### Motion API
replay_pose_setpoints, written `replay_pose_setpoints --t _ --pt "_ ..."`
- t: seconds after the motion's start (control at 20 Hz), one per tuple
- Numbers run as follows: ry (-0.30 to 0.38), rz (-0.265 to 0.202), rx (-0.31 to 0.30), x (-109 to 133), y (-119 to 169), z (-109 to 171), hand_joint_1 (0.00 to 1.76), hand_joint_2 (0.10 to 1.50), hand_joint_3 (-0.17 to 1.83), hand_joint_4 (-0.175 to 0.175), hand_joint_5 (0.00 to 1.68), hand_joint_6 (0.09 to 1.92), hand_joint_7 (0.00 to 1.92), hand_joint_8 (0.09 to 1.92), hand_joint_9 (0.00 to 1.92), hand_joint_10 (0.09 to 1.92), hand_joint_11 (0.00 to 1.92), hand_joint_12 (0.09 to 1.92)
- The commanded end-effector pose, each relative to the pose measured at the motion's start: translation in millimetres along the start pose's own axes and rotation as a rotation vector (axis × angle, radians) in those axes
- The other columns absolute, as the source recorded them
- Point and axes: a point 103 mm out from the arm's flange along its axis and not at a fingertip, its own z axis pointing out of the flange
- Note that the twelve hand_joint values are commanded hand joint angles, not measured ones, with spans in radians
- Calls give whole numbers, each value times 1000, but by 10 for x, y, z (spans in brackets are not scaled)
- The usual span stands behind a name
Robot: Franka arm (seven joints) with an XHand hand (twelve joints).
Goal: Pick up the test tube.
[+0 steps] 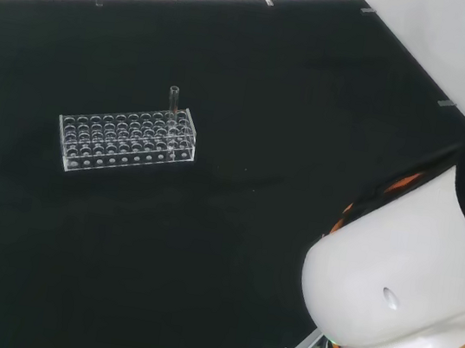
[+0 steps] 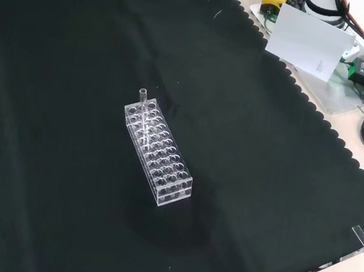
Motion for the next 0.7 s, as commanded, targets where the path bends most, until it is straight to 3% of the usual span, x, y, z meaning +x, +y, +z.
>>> replay_pose_setpoints --t 0.05,0.7 --pt "55 -45 50 -39 245 258 761 703 427 -15 277 170 241 799 207 925 0 1561" --pt "148 -94 184 -108 507 907 781 701 429 -12 275 158 249 797 209 924 0 1556"
